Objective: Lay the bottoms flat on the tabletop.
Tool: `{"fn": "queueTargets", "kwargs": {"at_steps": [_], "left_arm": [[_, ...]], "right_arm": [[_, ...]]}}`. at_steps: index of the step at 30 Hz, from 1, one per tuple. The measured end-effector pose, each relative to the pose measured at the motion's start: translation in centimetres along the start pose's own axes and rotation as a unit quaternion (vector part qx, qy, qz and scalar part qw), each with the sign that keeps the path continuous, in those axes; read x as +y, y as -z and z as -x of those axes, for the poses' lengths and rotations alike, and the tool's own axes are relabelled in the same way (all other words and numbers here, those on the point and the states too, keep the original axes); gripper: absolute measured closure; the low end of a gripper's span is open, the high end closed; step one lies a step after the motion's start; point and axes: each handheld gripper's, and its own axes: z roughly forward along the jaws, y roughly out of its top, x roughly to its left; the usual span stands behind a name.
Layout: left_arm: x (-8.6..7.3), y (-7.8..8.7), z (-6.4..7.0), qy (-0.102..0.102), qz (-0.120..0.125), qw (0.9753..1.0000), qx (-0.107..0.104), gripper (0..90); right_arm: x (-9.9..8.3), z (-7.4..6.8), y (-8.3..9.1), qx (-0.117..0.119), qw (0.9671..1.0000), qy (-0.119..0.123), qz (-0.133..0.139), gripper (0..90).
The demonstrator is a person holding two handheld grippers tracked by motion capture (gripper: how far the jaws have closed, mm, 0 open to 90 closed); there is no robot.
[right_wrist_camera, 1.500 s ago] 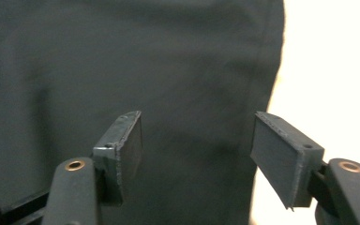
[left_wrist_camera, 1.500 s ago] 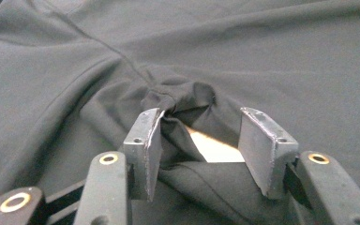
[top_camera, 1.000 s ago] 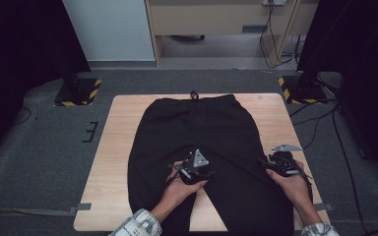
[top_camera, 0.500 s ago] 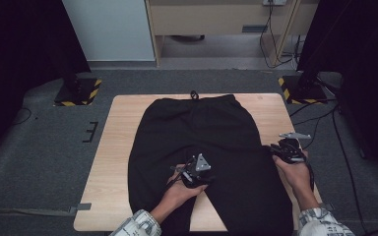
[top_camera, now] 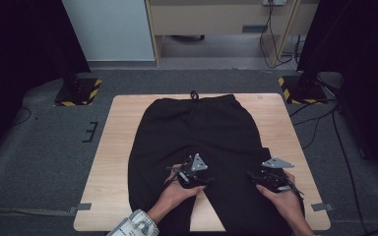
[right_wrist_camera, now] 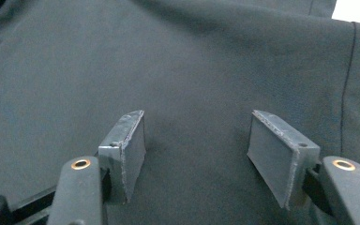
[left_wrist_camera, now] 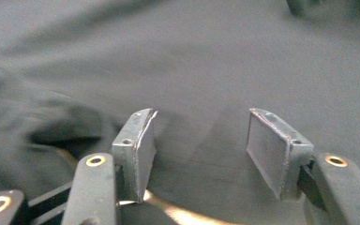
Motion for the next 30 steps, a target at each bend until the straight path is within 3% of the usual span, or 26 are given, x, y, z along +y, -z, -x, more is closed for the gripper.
{"fn": "queueTargets", "kwargs": {"at_steps": [3,8,12,16,18,19,21,24,26,30], "left_arm": [[0.3,1.4,-1.0,0.018,0.028,0.9993,0.016,40.2],[0.3,4.2,-3.1,0.037,0.051,0.9969,0.047,39.0],[-1.3,6.5,-4.6,0.029,0.043,0.9946,0.090,36.5],[-4.0,8.6,-6.4,0.036,0.021,0.9898,0.136,34.6],[-4.4,8.9,-6.7,0.039,0.019,0.9890,0.141,33.9],[-5.3,9.7,-7.5,0.042,0.015,0.9864,0.158,33.9],[-6.3,10.9,-8.3,0.047,0.012,0.9838,0.173,33.3],[-7.7,12.2,-9.5,0.065,0.006,0.9786,0.195,32.7],[-8.6,12.9,-10.2,0.079,-0.002,0.9755,0.205,32.5],[-9.7,13.7,-10.9,0.097,-0.006,0.9712,0.217,31.3]], "right_arm": [[-0.4,-0.7,0.4,-0.006,1.0000,0.002,0.000,37.7],[-1.5,-2.8,1.7,0.001,1.0000,0.006,-0.003,37.8],[-1.1,-3.7,2.1,0.021,0.9994,0.016,-0.024,33.2],[0.4,-3.1,1.3,0.019,0.9995,0.025,-0.008,29.7],[0.6,-2.9,0.9,0.019,0.9994,0.028,-0.009,29.3],[0.8,-2.7,0.6,0.018,0.9995,0.025,-0.010,29.1],[1.1,-2.2,-0.5,0.022,0.9996,0.015,-0.014,31.7],[1.6,-2.1,-1.0,0.023,0.9993,0.022,-0.021,45.3],[2.7,-2.6,-0.9,0.021,0.9992,0.032,-0.007,53.5],[6.2,-5.5,-1.8,0.078,0.9951,0.060,0.013,56.5]]}}
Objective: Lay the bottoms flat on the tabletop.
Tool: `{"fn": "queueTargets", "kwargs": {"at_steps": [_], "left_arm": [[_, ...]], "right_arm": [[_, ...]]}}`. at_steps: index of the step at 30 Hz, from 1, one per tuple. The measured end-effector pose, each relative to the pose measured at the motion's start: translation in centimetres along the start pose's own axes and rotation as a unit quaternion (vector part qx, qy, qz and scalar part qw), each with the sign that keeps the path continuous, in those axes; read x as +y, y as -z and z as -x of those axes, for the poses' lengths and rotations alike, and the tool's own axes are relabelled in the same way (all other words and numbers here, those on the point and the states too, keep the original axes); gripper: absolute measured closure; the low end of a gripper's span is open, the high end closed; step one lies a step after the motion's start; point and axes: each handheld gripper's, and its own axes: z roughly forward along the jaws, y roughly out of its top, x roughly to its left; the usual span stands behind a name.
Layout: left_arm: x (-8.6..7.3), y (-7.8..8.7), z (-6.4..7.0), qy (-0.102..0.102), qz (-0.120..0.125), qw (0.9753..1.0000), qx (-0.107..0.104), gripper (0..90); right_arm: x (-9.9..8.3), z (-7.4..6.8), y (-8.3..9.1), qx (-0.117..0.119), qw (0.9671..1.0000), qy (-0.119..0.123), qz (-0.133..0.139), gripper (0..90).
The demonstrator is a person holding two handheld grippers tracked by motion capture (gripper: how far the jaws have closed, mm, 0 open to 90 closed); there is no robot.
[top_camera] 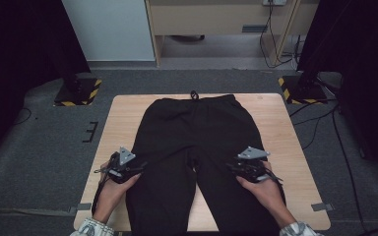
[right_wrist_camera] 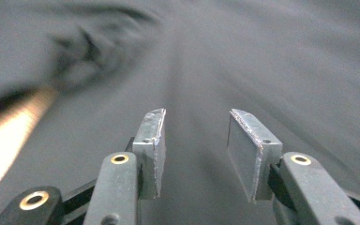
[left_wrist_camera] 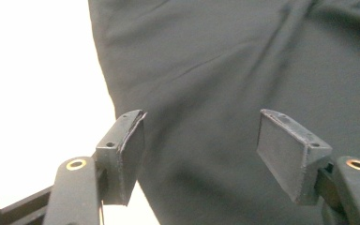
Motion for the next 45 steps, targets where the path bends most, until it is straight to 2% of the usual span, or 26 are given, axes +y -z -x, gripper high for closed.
{"fn": "queueTargets", "kwargs": {"at_steps": [3,7,9,12,14,16,17,18,19,21,22,24,27,31,32,34,35,36,37,38,39,41,45], "left_arm": [[-0.8,0.0,-0.8,0.008,-0.010,0.9998,0.015,31.4],[-1.5,0.0,-1.7,0.021,-0.015,0.9994,0.023,31.5],[-1.9,-0.3,-2.2,0.034,-0.019,0.9989,0.025,31.9],[-2.0,-0.6,-2.4,0.039,-0.024,0.9985,0.029,31.8],[-2.1,-0.9,-2.4,0.042,-0.027,0.9985,0.023,31.8],[-2.1,-1.2,-2.3,0.034,-0.037,0.9986,0.019,32.6],[-2.1,-1.4,-2.2,0.031,-0.043,0.9985,0.016,34.0],[-2.1,-1.4,-2.1,0.034,-0.042,0.9985,0.011,35.1],[-2.1,-1.4,-2.2,0.037,-0.044,0.9983,0.007,38.3],[-2.0,-1.3,-2.2,0.046,-0.046,0.9978,-0.013,45.0],[-2.0,-1.3,-2.2,0.047,-0.046,0.9976,-0.023,52.8],[-1.9,-1.2,-2.2,0.045,-0.054,0.9969,-0.035,63.8],[-1.6,-1.2,-2.0,0.036,-0.063,0.9967,-0.036,75.7],[-1.2,-1.7,-1.9,0.011,-0.066,0.9977,-0.014,85.7],[-1.2,-1.8,-2.0,0.008,-0.061,0.9980,-0.013,86.0],[-1.3,-1.9,-2.1,0.008,-0.055,0.9984,-0.013,84.3],[-1.5,-1.6,-2.2,0.016,-0.053,0.9984,-0.011,81.2],[-1.6,-1.4,-2.2,0.020,-0.051,0.9984,-0.013,66.7],[-1.8,-0.9,-2.2,0.020,-0.050,0.9984,-0.018,57.3],[-2.0,-0.2,-2.2,0.012,-0.044,0.9988,-0.018,54.5],[-2.2,0.7,-2.2,0.010,-0.038,0.9991,-0.014,52.8],[-2.7,2.4,-2.2,0.015,-0.039,0.9988,-0.027,50.0],[-4.3,4.1,-1.3,0.007,-0.051,0.9985,-0.015,48.0]], "right_arm": [[2.2,-1.7,-2.1,0.034,0.9994,-0.003,0.001,54.5],[3.6,-3.5,-4.4,0.058,0.9981,0.015,-0.011,48.4],[4.2,-4.4,-5.7,0.060,0.9976,0.029,-0.021,43.6],[5.0,-5.3,-7.1,0.066,0.9973,0.023,-0.025,39.5],[5.5,-5.7,-7.8,0.069,0.9972,0.019,-0.023,37.6],[5.7,-6.1,-8.4,0.064,0.9973,0.022,-0.029,39.9],[5.7,-6.2,-8.8,0.062,0.9970,0.028,-0.037,45.9],[5.7,-6.3,-9.0,0.059,0.9968,0.035,-0.042,56.3],[5.6,-6.3,-9.1,0.056,0.9964,0.043,-0.046,69.2],[5.6,-6.0,-9.0,0.049,0.9966,0.041,-0.052,83.8],[5.7,-5.6,-8.8,0.052,0.9970,0.030,-0.049,87.1],[5.6,-4.8,-8.1,0.044,0.9979,0.022,-0.042,87.9],[4.9,-3.1,-7.0,0.033,0.9989,0.005,-0.033,88.1],[4.0,-1.7,-7.0,0.034,0.9988,-0.017,-0.030,87.9],[3.7,-1.5,-7.2,0.036,0.9985,-0.024,-0.034,87.6],[3.5,-1.6,-7.5,0.033,0.9987,-0.010,-0.036,86.3],[3.4,-1.6,-7.6,0.033,0.9987,-0.008,-0.038,84.3],[3.4,-1.6,-7.6,0.033,0.9985,-0.010,-0.043,78.2],[3.4,-1.6,-7.6,0.034,0.9984,-0.009,-0.045,74.3],[3.4,-1.5,-7.4,0.030,0.9986,-0.004,-0.042,69.3],[3.4,-1.6,-7.0,0.027,0.9990,-0.001,-0.036,64.2],[3.2,-1.6,-6.1,0.034,0.9991,-0.006,-0.026,58.2],[2.6,-1.8,-4.2,0.036,0.9993,0.006,-0.007,48.8]]}}
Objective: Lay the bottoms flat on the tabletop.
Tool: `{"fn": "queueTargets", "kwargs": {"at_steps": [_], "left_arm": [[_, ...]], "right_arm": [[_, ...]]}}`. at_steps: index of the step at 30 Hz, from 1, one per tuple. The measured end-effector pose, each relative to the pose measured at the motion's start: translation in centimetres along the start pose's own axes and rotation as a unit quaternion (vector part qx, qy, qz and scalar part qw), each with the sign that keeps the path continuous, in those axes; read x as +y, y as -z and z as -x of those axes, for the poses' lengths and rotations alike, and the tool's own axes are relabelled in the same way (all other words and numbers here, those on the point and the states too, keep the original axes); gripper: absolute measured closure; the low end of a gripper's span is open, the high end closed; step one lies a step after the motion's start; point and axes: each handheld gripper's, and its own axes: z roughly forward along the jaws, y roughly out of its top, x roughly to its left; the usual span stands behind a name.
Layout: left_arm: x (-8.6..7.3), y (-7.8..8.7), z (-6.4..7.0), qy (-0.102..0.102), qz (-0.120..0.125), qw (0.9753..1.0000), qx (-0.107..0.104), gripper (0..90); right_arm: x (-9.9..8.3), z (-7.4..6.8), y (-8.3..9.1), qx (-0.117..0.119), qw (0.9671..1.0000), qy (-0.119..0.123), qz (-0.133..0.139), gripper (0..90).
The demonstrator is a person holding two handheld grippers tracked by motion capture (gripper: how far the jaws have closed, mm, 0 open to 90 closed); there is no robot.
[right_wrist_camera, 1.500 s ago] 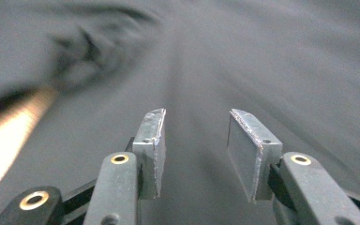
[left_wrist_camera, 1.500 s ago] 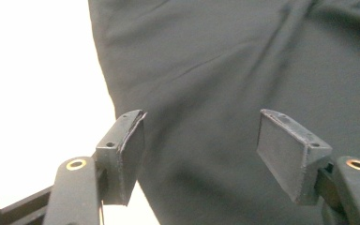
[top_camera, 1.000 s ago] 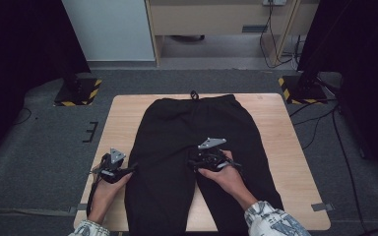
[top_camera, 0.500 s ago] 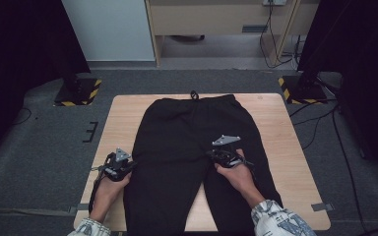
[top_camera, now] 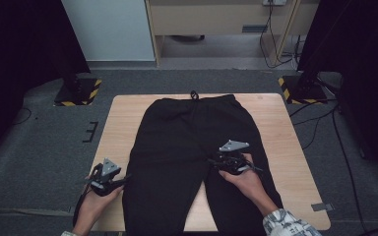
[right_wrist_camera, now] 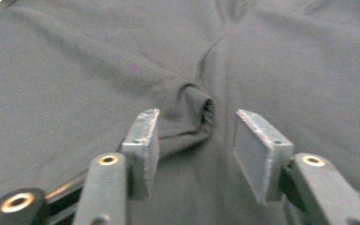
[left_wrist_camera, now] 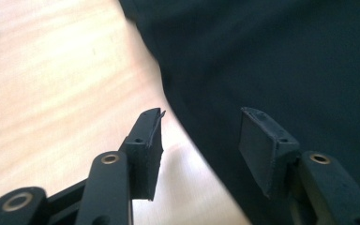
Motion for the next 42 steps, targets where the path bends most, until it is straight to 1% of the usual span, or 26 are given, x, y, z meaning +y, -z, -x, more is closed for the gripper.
{"fn": "queueTargets", "kwargs": {"at_steps": [1,3,4,6,7,9,11,12,13,15,16,17,18,20,21,23,24,26,29,32,33,34,36,38,40,42], "left_arm": [[-0.5,0.1,0.2,-0.002,-0.004,1.0000,0.001,46.0],[-1.0,-0.2,0.2,0.002,-0.006,1.0000,-0.007,40.1],[-1.2,-0.4,0.1,0.002,-0.013,0.9998,-0.012,40.4],[-1.5,-0.4,-0.1,0.009,-0.008,0.9997,-0.019,40.4],[-1.6,-0.3,-0.1,0.008,-0.008,0.9997,-0.020,40.9],[-1.9,0.0,0.1,0.005,-0.006,0.9997,-0.022,44.3],[-2.3,0.5,0.3,0.004,-0.008,0.9995,-0.030,47.9],[-2.4,0.6,0.3,0.003,-0.008,0.9995,-0.032,47.9],[-2.6,0.8,0.5,-0.003,-0.007,0.9994,-0.034,47.8],[-2.7,0.9,0.5,-0.001,-0.009,0.9996,-0.027,45.4],[-2.6,0.8,0.3,0.001,-0.011,0.9996,-0.024,39.5],[-2.5,0.7,0.1,0.007,-0.007,0.9995,-0.029,31.0],[-2.3,0.8,-0.2,0.014,0.008,0.9994,-0.031,28.2],[-1.6,1.1,-0.7,0.024,0.034,0.9989,-0.024,24.1],[-1.4,1.2,-0.9,0.028,0.039,0.9985,-0.026,20.5],[-0.7,1.3,-1.3,0.035,0.052,0.9975,-0.033,18.0],[-0.5,1.3,-1.5,0.034,0.054,0.9972,-0.038,15.5],[-0.2,1.1,-1.6,0.028,0.052,0.9974,-0.040,11.9],[-0.1,0.5,-1.7,0.026,0.047,0.9973,-0.050,10.9],[-0.2,-0.1,-2.0,0.026,0.037,0.9977,-0.051,9.2],[-0.2,-0.3,-2.1,0.023,0.034,0.9979,-0.051,8.3],[-0.2,-0.5,-2.2,0.024,0.032,0.9979,-0.050,7.9],[0.1,-1.0,-2.7,0.025,0.027,0.9982,-0.047,7.2],[0.5,-1.3,-3.0,0.019,0.021,0.9988,-0.041,7.2],[1.0,-1.7,-3.4,0.022,0.023,0.9987,-0.039,7.2],[1.6,-2.2,-4.1,0.022,0.021,0.9992,-0.026,7.2]], "right_arm": [[-0.2,0.0,0.6,-0.003,1.0000,0.002,0.007,44.5],[-0.6,0.3,1.2,-0.004,0.9999,-0.003,0.016,38.7],[-0.8,0.4,1.3,-0.004,0.9998,-0.009,0.018,36.0],[-1.1,0.5,1.4,-0.005,0.9997,-0.017,0.017,32.2],[-1.3,0.6,1.3,-0.006,0.9996,-0.022,0.016,31.2],[-1.3,0.5,1.1,-0.007,0.9996,-0.022,0.018,30.1],[-1.1,0.3,0.7,-0.014,0.9997,-0.020,0.009,29.1],[-1.1,0.4,0.6,-0.017,0.9997,-0.018,0.006,28.5],[-1.1,0.5,0.6,-0.018,0.9996,-0.022,0.005,27.6],[-1.3,0.9,0.9,-0.025,0.9993,-0.027,0.006,24.7],[-1.4,1.1,1.2,-0.027,0.9992,-0.028,0.010,22.4],[-1.6,1.3,1.5,-0.028,0.9990,-0.031,0.012,20.3],[-1.8,1.5,1.8,-0.030,0.9988,-0.035,0.014,18.9],[-2.2,1.8,2.4,-0.033,0.9985,-0.039,0.019,15.2],[-2.5,2.0,2.8,-0.040,0.9986,-0.028,0.020,12.7],[-2.9,2.4,3.3,-0.043,0.9987,-0.017,0.020,11.3],[-3.1,2.6,3.7,-0.048,0.9985,-0.021,0.018,11.7],[-3.5,3.2,4.4,-0.057,0.9978,-0.024,0.022,11.4],[-4.2,4.4,5.7,-0.067,0.9969,-0.031,0.026,11.2],[-5.0,5.6,6.9,-0.076,0.9957,-0.048,0.024,12.6],[-5.3,5.9,7.3,-0.075,0.9954,-0.054,0.026,13.1],[-5.6,6.2,7.5,-0.073,0.9953,-0.059,0.025,12.8],[-6.2,6.9,8.1,-0.076,0.9952,-0.059,0.018,12.4],[-6.8,8.0,8.5,-0.088,0.9936,-0.070,0.011,12.1],[-7.1,9.0,8.9,-0.101,0.9915,-0.081,0.013,12.0],[-7.4,10.1,9.2,-0.120,0.9882,-0.094,0.017,12.4]]}}
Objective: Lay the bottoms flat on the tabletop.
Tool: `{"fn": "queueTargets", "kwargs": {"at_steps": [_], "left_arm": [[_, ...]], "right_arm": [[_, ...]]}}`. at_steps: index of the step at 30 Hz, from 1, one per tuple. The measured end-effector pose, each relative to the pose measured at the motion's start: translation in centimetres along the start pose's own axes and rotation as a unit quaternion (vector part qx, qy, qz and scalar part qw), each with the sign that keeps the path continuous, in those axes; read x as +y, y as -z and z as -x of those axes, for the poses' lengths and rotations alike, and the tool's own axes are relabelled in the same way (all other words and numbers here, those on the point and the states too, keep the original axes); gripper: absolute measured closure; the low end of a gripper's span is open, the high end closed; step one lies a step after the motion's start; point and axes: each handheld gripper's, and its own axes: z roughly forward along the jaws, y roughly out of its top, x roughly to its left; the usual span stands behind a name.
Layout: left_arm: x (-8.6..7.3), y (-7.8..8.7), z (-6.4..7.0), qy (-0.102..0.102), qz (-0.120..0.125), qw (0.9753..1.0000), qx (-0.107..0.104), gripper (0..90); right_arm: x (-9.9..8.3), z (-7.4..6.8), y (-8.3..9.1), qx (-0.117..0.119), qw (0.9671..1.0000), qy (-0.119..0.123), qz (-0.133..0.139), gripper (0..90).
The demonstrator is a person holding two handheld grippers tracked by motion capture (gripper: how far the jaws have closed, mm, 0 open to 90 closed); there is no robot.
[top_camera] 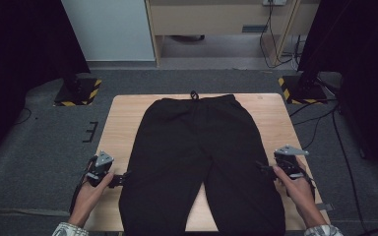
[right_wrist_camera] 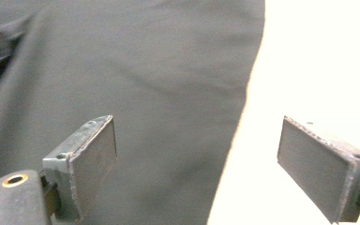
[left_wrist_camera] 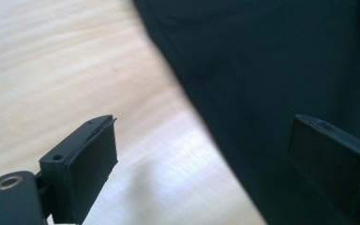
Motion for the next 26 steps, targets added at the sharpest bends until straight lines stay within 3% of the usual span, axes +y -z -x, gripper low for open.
{"fn": "queueTargets", "kwargs": {"at_steps": [6,9,12,19,26], "left_arm": [[0.1,-2.2,-1.9,0.027,-0.020,0.9992,0.023,6.8],[-0.4,-2.7,-2.2,0.038,-0.022,0.9986,0.029,6.8],[-0.8,-2.9,-2.4,0.048,-0.011,0.9985,0.025,4.5],[-1.0,-2.8,-2.7,0.042,-0.013,0.9987,0.023,3.1],[-1.0,-2.8,-2.8,0.040,-0.014,0.9989,0.019,2.6]], "right_arm": [[-1.4,4.0,-0.4,-0.058,0.9971,-0.049,-0.002,12.8],[-2.3,4.8,-0.8,-0.074,0.9955,-0.057,-0.016,12.9],[-2.5,5.0,-0.8,-0.075,0.9952,-0.059,-0.023,12.3],[-2.7,4.8,-0.7,-0.081,0.9955,-0.034,-0.036,11.6],[-2.7,4.7,-0.7,-0.082,0.9954,-0.035,-0.036,11.6]]}}
